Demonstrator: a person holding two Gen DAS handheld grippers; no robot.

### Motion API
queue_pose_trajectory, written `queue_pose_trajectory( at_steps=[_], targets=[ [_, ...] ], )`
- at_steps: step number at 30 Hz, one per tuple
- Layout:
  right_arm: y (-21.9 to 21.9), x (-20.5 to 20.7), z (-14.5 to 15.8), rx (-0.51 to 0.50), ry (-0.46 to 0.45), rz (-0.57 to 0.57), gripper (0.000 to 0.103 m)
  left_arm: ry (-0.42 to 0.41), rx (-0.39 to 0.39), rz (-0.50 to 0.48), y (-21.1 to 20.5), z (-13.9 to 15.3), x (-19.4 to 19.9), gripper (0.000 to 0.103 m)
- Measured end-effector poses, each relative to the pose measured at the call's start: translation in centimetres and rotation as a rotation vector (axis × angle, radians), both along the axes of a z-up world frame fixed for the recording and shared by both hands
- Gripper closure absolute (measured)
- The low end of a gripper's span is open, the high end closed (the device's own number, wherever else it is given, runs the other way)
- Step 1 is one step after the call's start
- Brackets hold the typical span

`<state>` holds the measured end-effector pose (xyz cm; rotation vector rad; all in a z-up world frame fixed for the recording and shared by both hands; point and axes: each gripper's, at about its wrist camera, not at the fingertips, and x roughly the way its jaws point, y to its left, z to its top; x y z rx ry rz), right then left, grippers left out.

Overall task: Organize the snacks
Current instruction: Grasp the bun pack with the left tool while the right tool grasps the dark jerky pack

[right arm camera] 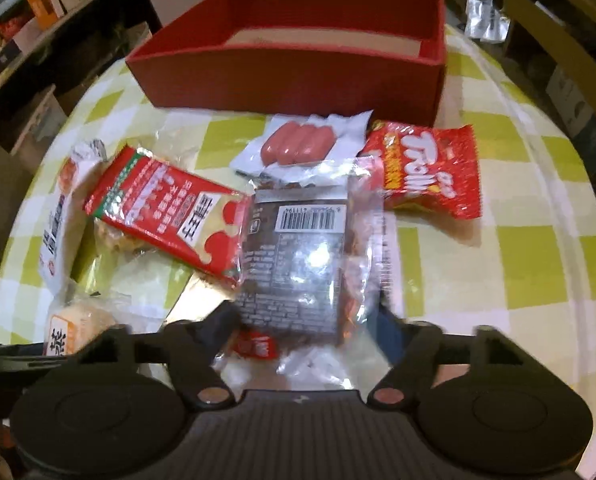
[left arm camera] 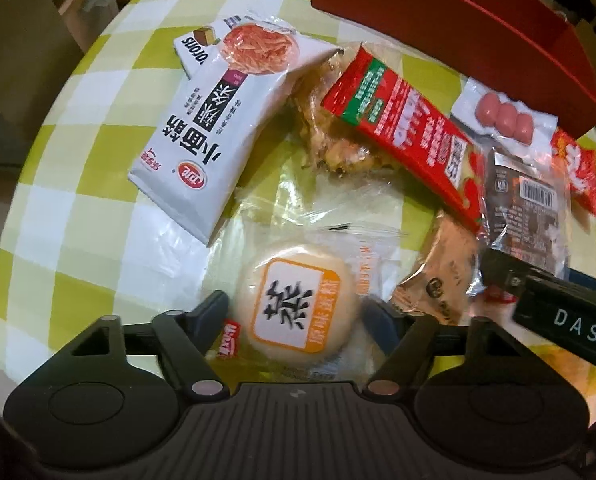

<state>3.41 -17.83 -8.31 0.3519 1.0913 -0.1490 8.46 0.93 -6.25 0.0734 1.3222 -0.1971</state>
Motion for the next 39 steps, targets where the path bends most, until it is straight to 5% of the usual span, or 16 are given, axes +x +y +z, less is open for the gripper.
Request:
queue_pose_trajectory(
  at_steps=[5, 12, 18, 23, 27, 30, 33, 39],
  targets=[
    [-0.6, -0.9, 0.8, -0.001, -0.021, 0.013, 0.045, 0.005, -0.005, 0.009, 0.1, 0.1, 0.1, 0.033],
    [-2.2, -2.2, 1.7, -0.011, -0.028, -0.020, 0.052, 0.007, -0.004, 0.024, 0.6, 0.3, 0.4, 0.035],
    [-2.1, -2.2, 2.1, -0.081, -0.023, -0.054, 0.046, 0.012, -0.004, 0.025, 0.7, 0.2, -0.1, 0.034],
    [1.1, -1.2, 2.6, -0.176, -0.054, 0.044, 0.022, 0.017, -0.015, 0.031, 0.8, 0.0, 0.2, 0.033],
    [2.5, 0.4, 0.6, -0.261, -0.009, 0.069, 0.020, 0.020, -0.016, 0.029, 1.0, 0.0, 0.1, 0.032],
    [2.6, 0.7, -0.6, -0.273, -0.003, 0.068, 0.010, 0.018, -0.009, 0.022, 0.7, -0.2, 0.1, 0.030],
    [2.3, 0.8, -0.8, -0.252, -0.019, 0.076, 0.009, 0.015, 0.007, 0.003, 0.0, -0.5, 0.0, 0.024],
    [0.2, -0.4, 0.2, -0.179, -0.036, 0.070, 0.027, -0.005, 0.072, -0.054, -1.5, -0.9, -0.5, 0.018]
  ],
)
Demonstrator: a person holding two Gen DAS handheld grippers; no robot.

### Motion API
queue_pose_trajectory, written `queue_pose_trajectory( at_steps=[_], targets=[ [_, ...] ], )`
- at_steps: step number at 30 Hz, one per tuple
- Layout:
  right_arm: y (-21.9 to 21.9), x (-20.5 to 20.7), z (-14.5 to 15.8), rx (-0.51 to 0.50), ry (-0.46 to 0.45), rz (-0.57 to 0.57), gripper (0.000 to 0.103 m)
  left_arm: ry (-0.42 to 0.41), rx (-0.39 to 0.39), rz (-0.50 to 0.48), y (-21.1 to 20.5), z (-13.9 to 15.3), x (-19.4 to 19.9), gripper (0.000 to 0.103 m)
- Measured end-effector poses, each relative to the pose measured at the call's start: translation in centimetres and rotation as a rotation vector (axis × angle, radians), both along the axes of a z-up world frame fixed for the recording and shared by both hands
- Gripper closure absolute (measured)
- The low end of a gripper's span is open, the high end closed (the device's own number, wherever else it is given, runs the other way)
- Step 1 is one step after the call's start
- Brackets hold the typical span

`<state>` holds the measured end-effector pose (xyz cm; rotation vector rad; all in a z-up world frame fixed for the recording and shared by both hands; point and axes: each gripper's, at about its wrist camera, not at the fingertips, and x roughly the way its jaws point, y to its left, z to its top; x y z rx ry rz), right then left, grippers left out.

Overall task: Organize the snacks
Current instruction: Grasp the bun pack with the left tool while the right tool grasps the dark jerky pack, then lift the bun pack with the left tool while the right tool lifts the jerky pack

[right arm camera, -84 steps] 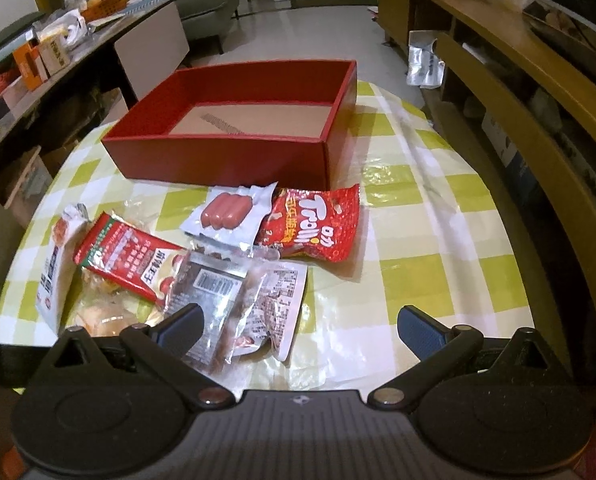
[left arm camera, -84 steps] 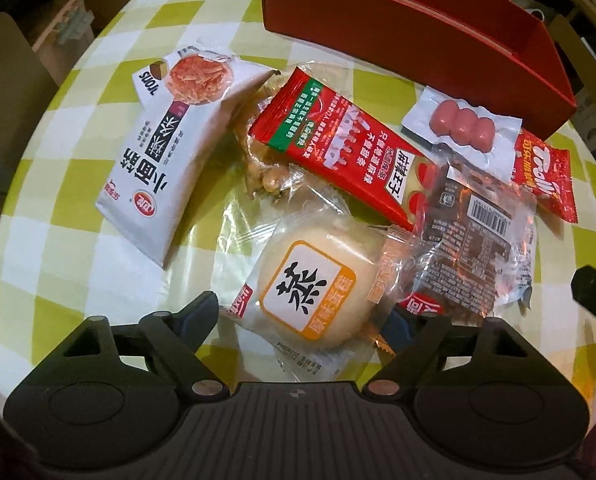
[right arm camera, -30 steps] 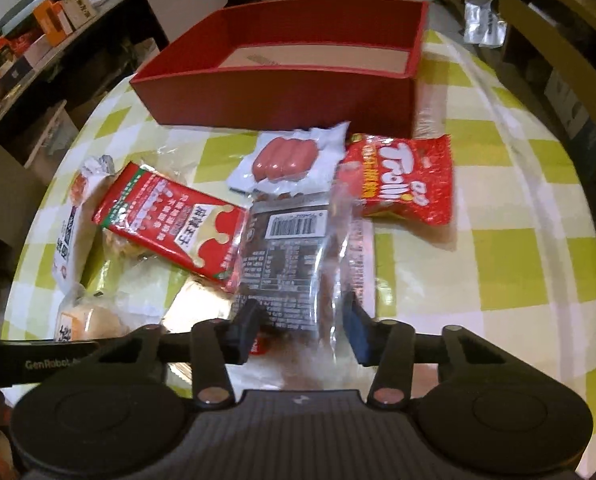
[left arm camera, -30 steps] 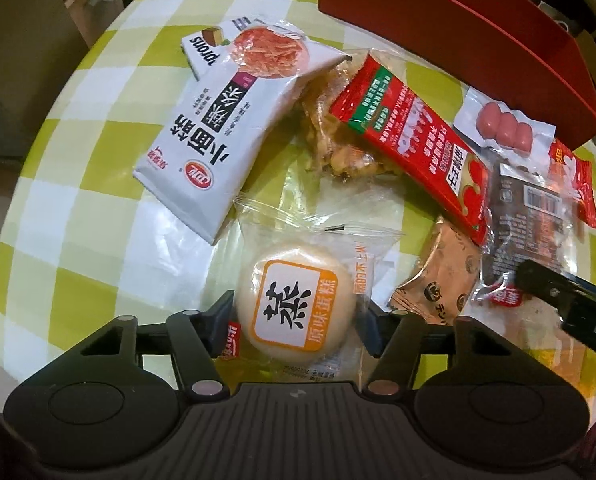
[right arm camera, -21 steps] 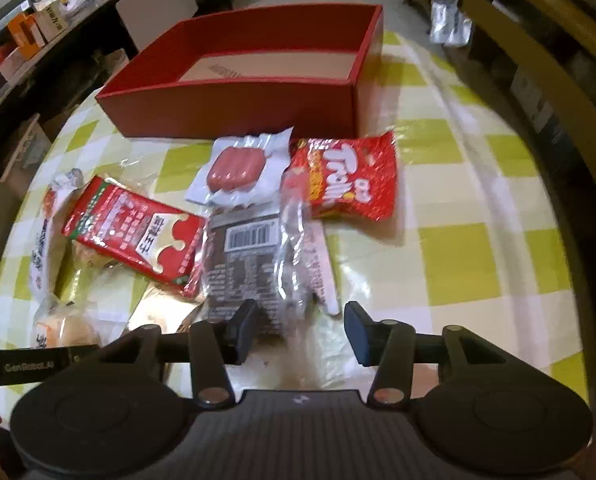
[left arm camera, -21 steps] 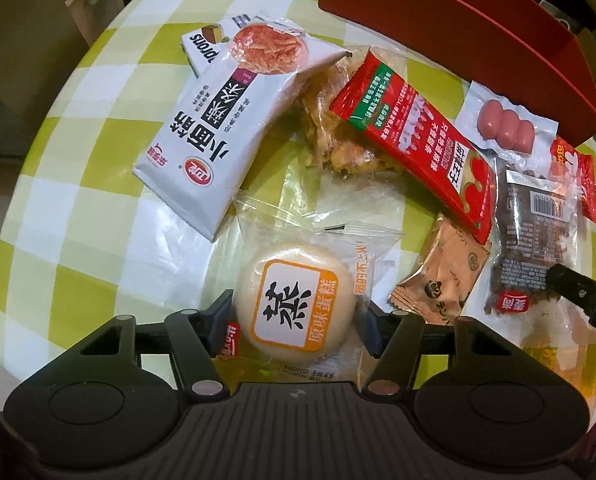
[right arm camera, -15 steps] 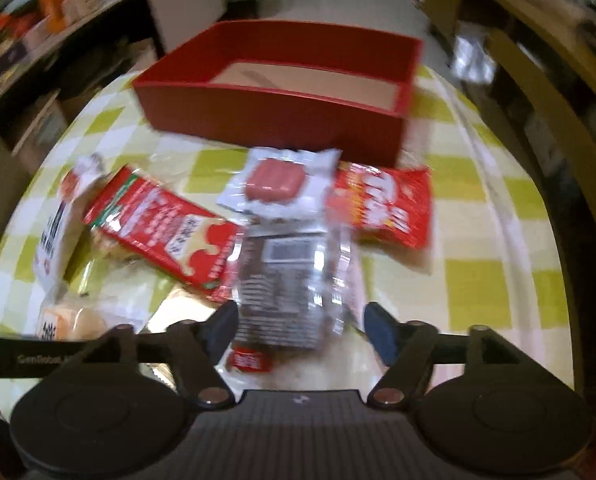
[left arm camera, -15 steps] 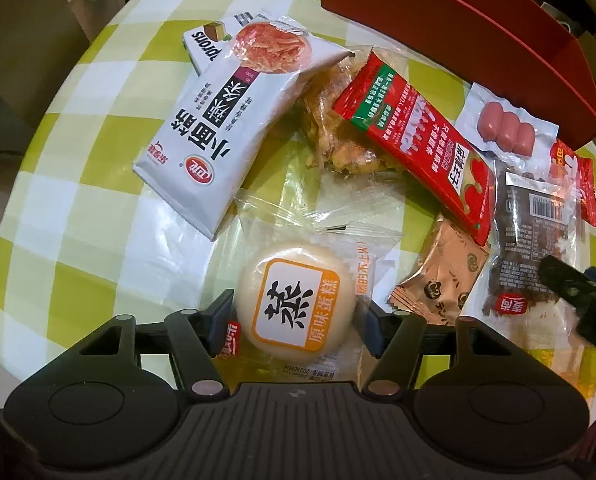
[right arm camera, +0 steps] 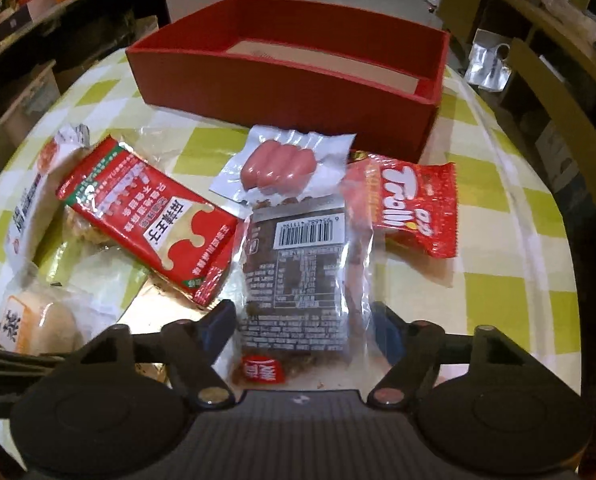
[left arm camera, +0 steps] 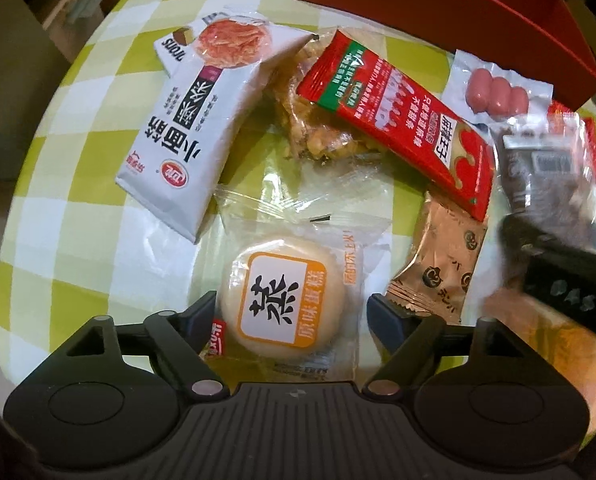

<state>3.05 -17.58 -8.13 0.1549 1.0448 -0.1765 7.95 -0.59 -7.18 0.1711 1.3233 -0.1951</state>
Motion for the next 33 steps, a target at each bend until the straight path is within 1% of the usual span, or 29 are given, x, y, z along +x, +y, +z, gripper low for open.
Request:
queue_pose_trajectory(
  at_steps=[1, 2, 3, 4, 7, 9, 11, 12, 15, 16, 17, 20, 22, 24, 25, 28, 29, 30, 32, 33],
  targets=[
    [-0.3, -0.3, 0.2, 0.012, -0.004, -0.004, 0.031, 0.003, -0.006, 0.004, 0.0, 0.0, 0.0, 0.020],
    [-0.5, -0.6, 0.5, 0.019, -0.007, -0.004, 0.035, 0.003, -0.006, 0.010, 0.0, 0.1, 0.0, 0.025],
    [-0.7, -0.9, 0.6, 0.028, -0.009, -0.005, 0.037, -0.003, -0.004, 0.015, 0.1, 0.2, -0.1, 0.029],
    [-0.9, -1.1, 0.7, 0.038, -0.010, -0.009, 0.038, -0.008, 0.000, 0.018, 0.2, 0.4, 0.0, 0.036],
    [-1.3, -1.3, 0.7, 0.055, -0.010, -0.014, 0.040, 0.010, -0.027, 0.037, 0.5, 0.5, 0.0, 0.036],
    [-1.8, -1.7, 1.1, 0.075, -0.013, -0.020, 0.043, 0.016, -0.024, 0.046, 0.9, 0.7, 0.2, 0.037],
    [-2.4, -2.0, 1.6, 0.104, -0.023, -0.035, 0.051, 0.021, -0.025, 0.064, 1.4, 0.7, 0.3, 0.037],
    [-2.8, -2.2, 1.8, 0.117, -0.028, -0.044, 0.052, 0.025, -0.032, 0.071, 1.6, 0.7, 0.4, 0.037],
    [-3.9, -2.5, 1.7, 0.093, -0.033, -0.087, 0.053, 0.030, -0.039, 0.075, 1.8, 0.7, 0.5, 0.037],
    [-4.2, -2.5, 1.6, 0.085, -0.028, -0.106, 0.044, 0.030, -0.035, 0.073, 1.8, 0.7, 0.6, 0.037],
    [-4.4, -2.7, 1.6, 0.057, -0.027, -0.120, 0.040, 0.029, -0.033, 0.072, 1.7, 0.6, 0.5, 0.037],
    [-3.6, -2.9, 2.5, -0.024, -0.034, -0.125, 0.039, 0.030, -0.022, 0.067, 1.4, 0.6, 0.4, 0.037],
    [-2.5, -2.7, 2.8, -0.042, -0.059, -0.091, 0.036, 0.032, -0.022, 0.068, 1.3, 0.6, 0.4, 0.037],
    [-0.8, -2.2, 2.8, -0.074, -0.059, -0.032, 0.027, 0.036, -0.027, 0.066, 1.3, 0.5, 0.4, 0.036],
    [0.1, -1.8, 2.5, -0.106, -0.055, 0.006, 0.020, 0.038, -0.032, 0.062, 1.4, 0.4, 0.4, 0.036],
    [1.9, -0.5, 1.0, -0.246, -0.023, 0.063, 0.016, 0.044, -0.044, 0.053, 1.6, 0.3, 0.3, 0.036],
    [1.9, -0.3, 0.6, -0.260, -0.011, 0.058, 0.010, 0.046, -0.048, 0.052, 1.7, 0.2, 0.4, 0.036],
    [1.8, -0.1, 0.4, -0.256, -0.018, 0.042, 0.008, 0.046, -0.052, 0.051, 1.8, 0.1, 0.4, 0.036],
    [1.4, 0.3, 0.4, -0.217, -0.030, 0.020, 0.007, 0.047, -0.058, 0.047, 2.2, -0.1, 0.5, 0.036],
    [1.3, 0.5, 0.3, -0.192, -0.020, 0.011, 0.007, 0.048, -0.056, 0.043, 2.3, -0.1, 0.5, 0.035]
  ],
)
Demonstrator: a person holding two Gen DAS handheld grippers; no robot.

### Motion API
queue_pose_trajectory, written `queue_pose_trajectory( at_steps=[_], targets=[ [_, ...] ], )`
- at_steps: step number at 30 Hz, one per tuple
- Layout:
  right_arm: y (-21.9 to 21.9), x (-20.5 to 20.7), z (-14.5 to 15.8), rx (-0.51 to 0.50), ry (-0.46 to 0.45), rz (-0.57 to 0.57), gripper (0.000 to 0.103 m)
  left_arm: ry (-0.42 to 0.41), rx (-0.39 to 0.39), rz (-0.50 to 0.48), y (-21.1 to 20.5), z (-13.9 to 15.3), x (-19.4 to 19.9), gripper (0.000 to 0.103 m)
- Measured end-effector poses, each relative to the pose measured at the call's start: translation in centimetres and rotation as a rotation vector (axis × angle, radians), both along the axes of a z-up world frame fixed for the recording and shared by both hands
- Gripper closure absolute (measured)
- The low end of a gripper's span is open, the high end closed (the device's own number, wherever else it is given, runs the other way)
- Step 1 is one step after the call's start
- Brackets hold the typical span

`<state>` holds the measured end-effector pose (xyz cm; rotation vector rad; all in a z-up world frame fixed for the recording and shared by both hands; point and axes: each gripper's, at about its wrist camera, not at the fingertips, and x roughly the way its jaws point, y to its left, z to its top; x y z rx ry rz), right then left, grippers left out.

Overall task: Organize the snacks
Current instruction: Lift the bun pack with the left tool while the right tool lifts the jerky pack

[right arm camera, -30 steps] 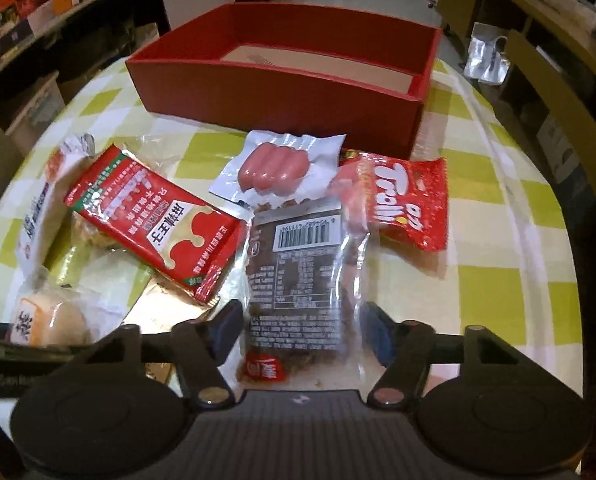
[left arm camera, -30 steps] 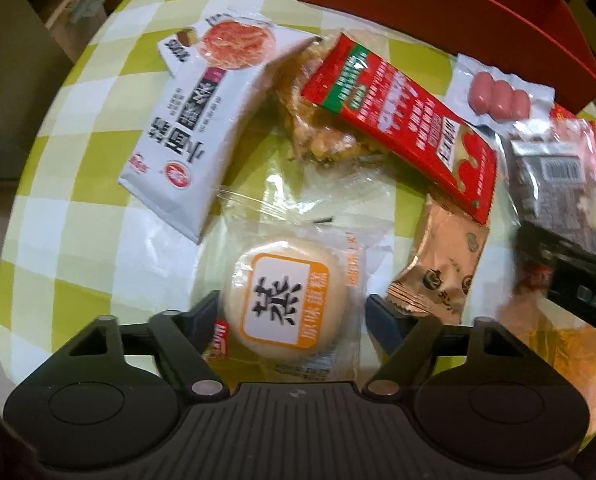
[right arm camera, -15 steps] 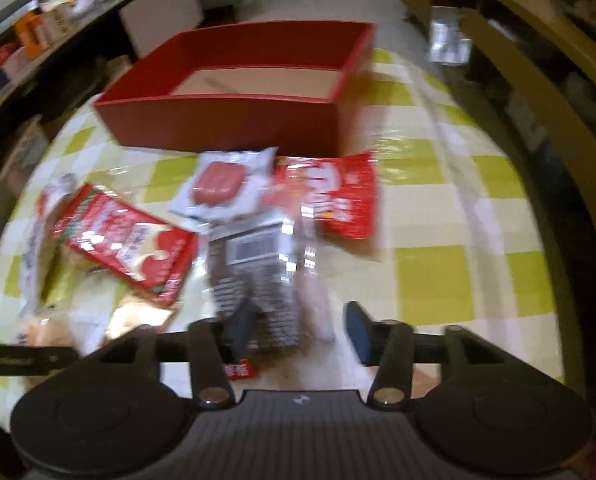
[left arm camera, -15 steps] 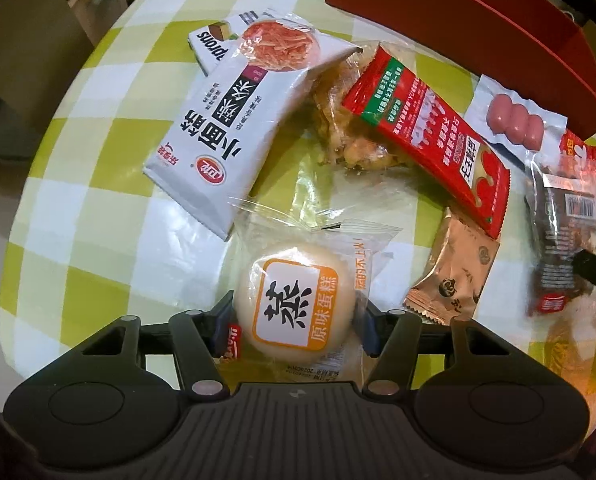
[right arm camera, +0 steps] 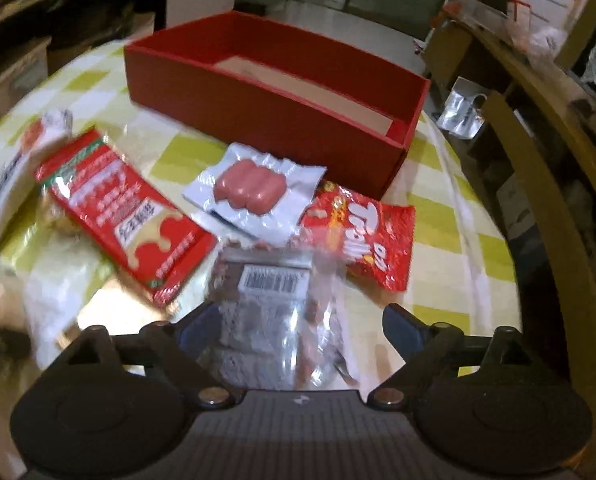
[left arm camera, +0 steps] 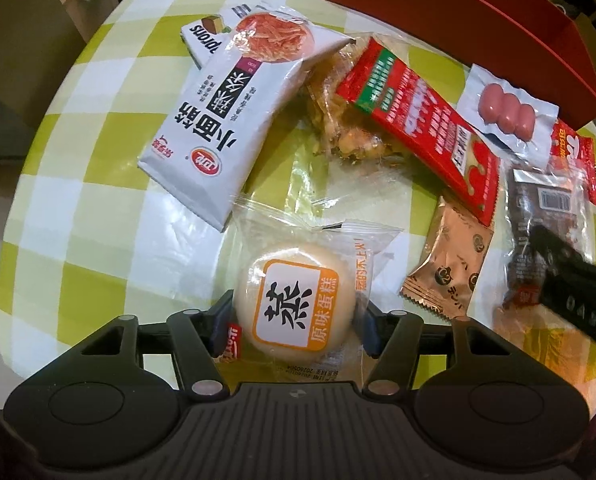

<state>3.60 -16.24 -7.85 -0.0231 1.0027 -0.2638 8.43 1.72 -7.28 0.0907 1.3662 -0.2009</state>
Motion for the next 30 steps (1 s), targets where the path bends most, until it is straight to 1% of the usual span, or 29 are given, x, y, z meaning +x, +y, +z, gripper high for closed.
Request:
queue_pose_trajectory(
  at_steps=[1, 2, 3, 4, 5, 6, 8, 9, 10, 12, 15, 16, 17, 18, 20, 22, 24, 27, 28, 29, 30],
  targets=[
    [-0.1, 0.2, -0.4, 0.031, 0.022, -0.018, 0.006, 0.000, 0.002, -0.006, -0.1, 0.0, 0.0, 0.033],
    [0.1, 0.4, -0.9, 0.050, 0.047, -0.036, 0.004, 0.001, 0.005, -0.010, -0.2, -0.1, 0.1, 0.032],
    [0.3, 0.3, -1.3, 0.050, 0.034, -0.053, 0.000, 0.003, 0.008, -0.014, -0.3, -0.1, 0.0, 0.031],
    [0.4, 0.3, -1.5, 0.048, 0.024, -0.045, 0.000, 0.004, 0.011, -0.017, -0.5, -0.2, 0.1, 0.030],
    [0.5, 0.5, -1.9, 0.042, 0.034, -0.019, 0.000, 0.006, 0.015, -0.021, -0.6, -0.3, 0.1, 0.028],
    [0.2, 0.4, -2.0, 0.058, 0.030, -0.007, 0.000, 0.004, 0.017, -0.024, -0.9, -0.3, 0.1, 0.028],
    [-1.1, 0.3, -2.1, 0.150, 0.034, -0.054, 0.000, 0.005, 0.026, -0.034, -1.3, -0.6, 0.1, 0.027],
    [-1.2, 0.3, -2.1, 0.155, 0.030, -0.059, 0.000, 0.004, 0.029, -0.040, -1.4, -0.6, 0.1, 0.027],
    [-1.0, 0.5, -2.1, 0.138, 0.050, -0.038, 0.000, 0.004, 0.031, -0.044, -1.6, -0.6, 0.1, 0.027],
    [-1.0, 0.5, -2.0, 0.140, 0.054, -0.033, 0.000, 0.003, 0.033, -0.053, -1.9, -0.7, 0.0, 0.026],
    [-1.2, 0.4, -1.9, 0.140, 0.073, 0.013, 0.000, -0.003, 0.055, -0.076, -2.5, -1.1, -0.1, 0.021],
    [-1.2, 0.1, -1.7, 0.133, 0.077, 0.021, 0.001, -0.007, 0.065, -0.081, -2.6, -1.3, -0.2, 0.018],
    [-1.2, -0.3, -1.4, 0.131, 0.076, 0.026, 0.010, -0.007, 0.066, -0.081, -2.6, -1.2, -0.4, 0.018],
    [-1.1, -0.8, -1.0, 0.131, 0.079, 0.026, 0.015, -0.005, 0.064, -0.079, -2.6, -1.3, -0.3, 0.018],
    [-0.8, -1.8, -0.5, 0.088, 0.090, 0.047, 0.022, 0.000, 0.060, -0.074, -2.7, -1.2, -0.3, 0.019],
    [-1.0, -2.5, -0.2, 0.082, 0.099, 0.046, 0.025, 0.004, 0.058, -0.070, -2.6, -1.2, -0.3, 0.019],
    [-1.7, -3.3, 0.2, 0.116, 0.093, 0.024, 0.028, 0.007, 0.052, -0.066, -2.3, -1.2, -0.3, 0.020],
    [-2.3, -4.3, 1.2, 0.148, 0.068, 0.006, 0.031, 0.009, 0.029, -0.043, -1.4, -1.0, 0.0, 0.025],
    [-2.5, -4.6, 1.6, 0.149, 0.061, 0.006, 0.035, 0.012, 0.016, -0.030, -0.9, -1.0, 0.1, 0.028],
    [-2.6, -4.6, 1.7, 0.164, 0.059, 0.008, 0.046, 0.018, -0.001, -0.013, -0.4, -0.9, 0.4, 0.029],
    [-3.0, -4.6, 1.7, 0.195, 0.060, -0.001, 0.066, 0.025, -0.017, 0.003, 0.0, -0.9, 0.5, 0.030]
  ],
)
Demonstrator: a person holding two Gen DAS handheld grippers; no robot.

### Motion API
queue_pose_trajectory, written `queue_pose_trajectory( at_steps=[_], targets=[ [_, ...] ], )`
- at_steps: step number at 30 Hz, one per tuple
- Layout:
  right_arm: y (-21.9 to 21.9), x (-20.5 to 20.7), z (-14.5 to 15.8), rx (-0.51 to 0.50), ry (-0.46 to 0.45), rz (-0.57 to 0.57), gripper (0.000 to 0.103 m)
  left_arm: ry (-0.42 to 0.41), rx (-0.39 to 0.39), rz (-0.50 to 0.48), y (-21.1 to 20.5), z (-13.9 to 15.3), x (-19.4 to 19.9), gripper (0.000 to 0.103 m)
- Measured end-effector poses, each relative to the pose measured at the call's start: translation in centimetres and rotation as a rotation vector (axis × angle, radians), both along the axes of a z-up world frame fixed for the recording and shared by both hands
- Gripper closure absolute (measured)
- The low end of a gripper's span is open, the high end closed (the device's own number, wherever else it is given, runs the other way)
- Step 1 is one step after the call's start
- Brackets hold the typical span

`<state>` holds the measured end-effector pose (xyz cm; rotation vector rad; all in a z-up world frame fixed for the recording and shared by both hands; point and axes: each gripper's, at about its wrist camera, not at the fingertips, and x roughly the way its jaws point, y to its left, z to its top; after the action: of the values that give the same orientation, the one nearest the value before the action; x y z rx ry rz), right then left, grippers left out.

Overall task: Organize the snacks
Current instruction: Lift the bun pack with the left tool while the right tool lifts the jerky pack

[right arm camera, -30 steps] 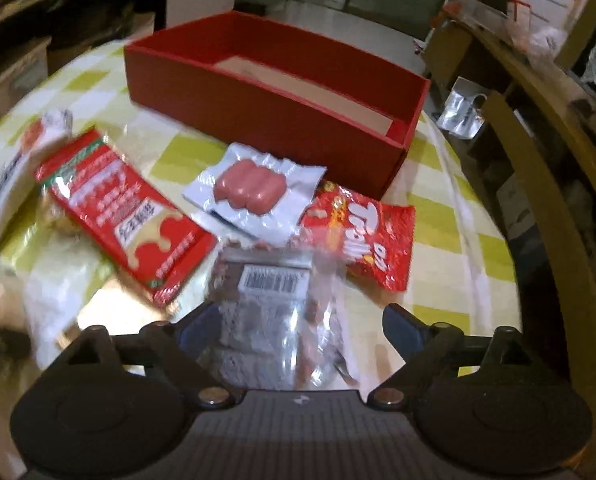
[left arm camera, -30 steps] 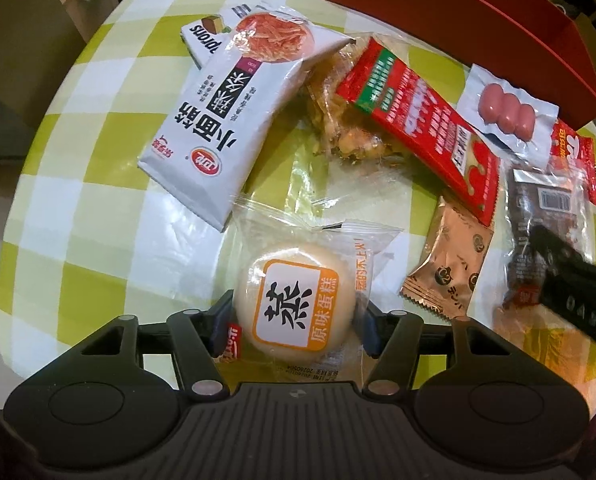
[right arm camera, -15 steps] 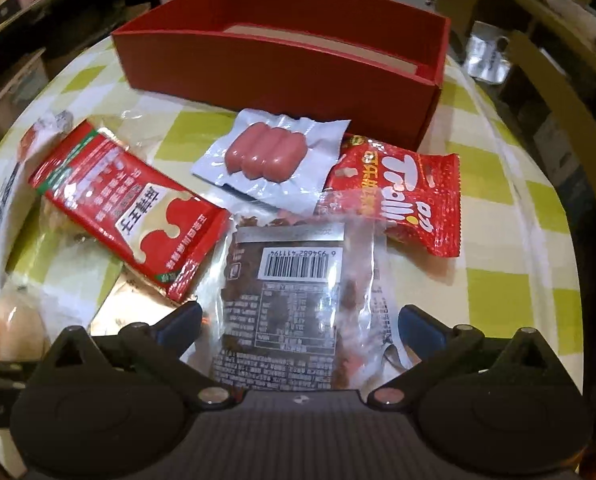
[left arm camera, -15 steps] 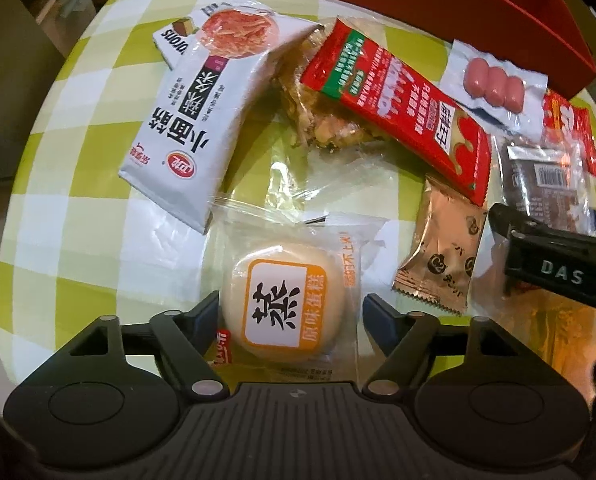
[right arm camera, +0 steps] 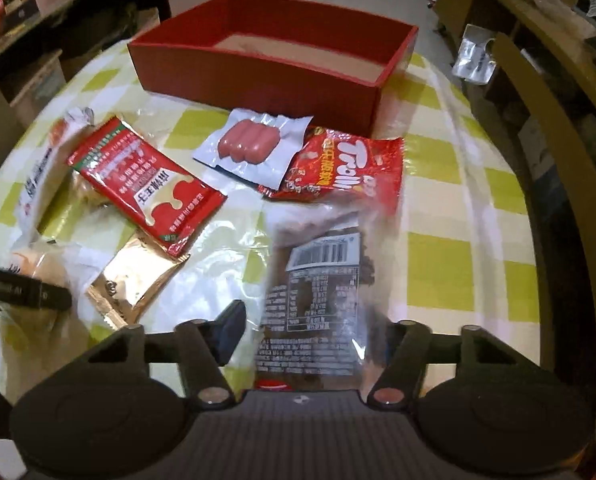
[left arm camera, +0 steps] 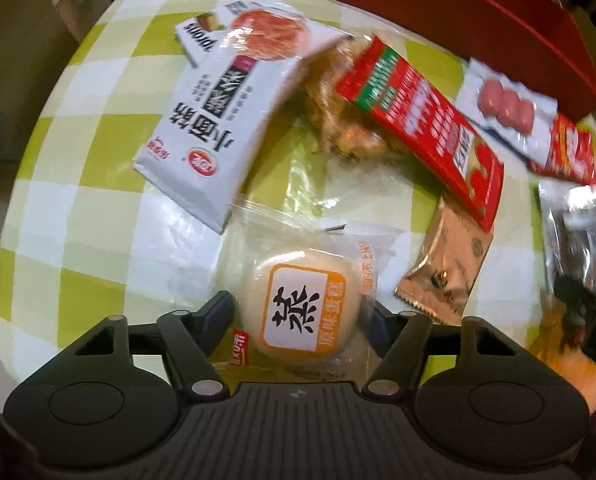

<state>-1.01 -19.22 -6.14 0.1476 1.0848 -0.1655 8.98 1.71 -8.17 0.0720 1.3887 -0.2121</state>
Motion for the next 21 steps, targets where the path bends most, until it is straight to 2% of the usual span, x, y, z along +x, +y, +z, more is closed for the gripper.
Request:
queue_pose_trajectory(
  at_steps=[3, 7, 9, 10, 13, 15, 17, 21],
  targets=[
    [-0.7, 0.2, -0.4, 0.029, 0.009, -0.011, 0.068, 0.003, -0.019, 0.026, 1.0, 0.2, 0.4, 0.036],
    [-0.9, 0.7, -1.1, 0.053, -0.002, -0.003, 0.066, 0.002, -0.036, 0.046, 1.7, 0.0, 0.5, 0.034],
    [-1.2, 0.9, -1.6, 0.048, 0.004, -0.002, 0.056, -0.013, -0.011, 0.038, 1.1, -0.1, 0.2, 0.033],
    [-1.5, 1.0, -1.8, 0.051, 0.006, -0.010, 0.047, -0.024, 0.012, 0.030, 0.4, 0.0, -0.1, 0.032],
    [-1.8, 1.0, -1.7, 0.069, 0.004, -0.002, 0.045, -0.061, 0.079, -0.007, -1.0, -0.1, -0.9, 0.031],
    [-1.6, 1.0, -1.8, 0.064, -0.001, 0.007, 0.042, -0.072, 0.080, -0.010, -1.2, 0.0, -1.1, 0.035],
    [-1.1, 0.9, -1.7, 0.038, 0.007, 0.024, 0.048, -0.066, 0.067, 0.002, -1.0, 0.1, -1.0, 0.037],
    [-0.8, 0.0, -0.8, 0.066, 0.001, 0.030, 0.063, -0.049, 0.070, 0.003, -0.9, 0.2, -1.0, 0.038]
  ],
)
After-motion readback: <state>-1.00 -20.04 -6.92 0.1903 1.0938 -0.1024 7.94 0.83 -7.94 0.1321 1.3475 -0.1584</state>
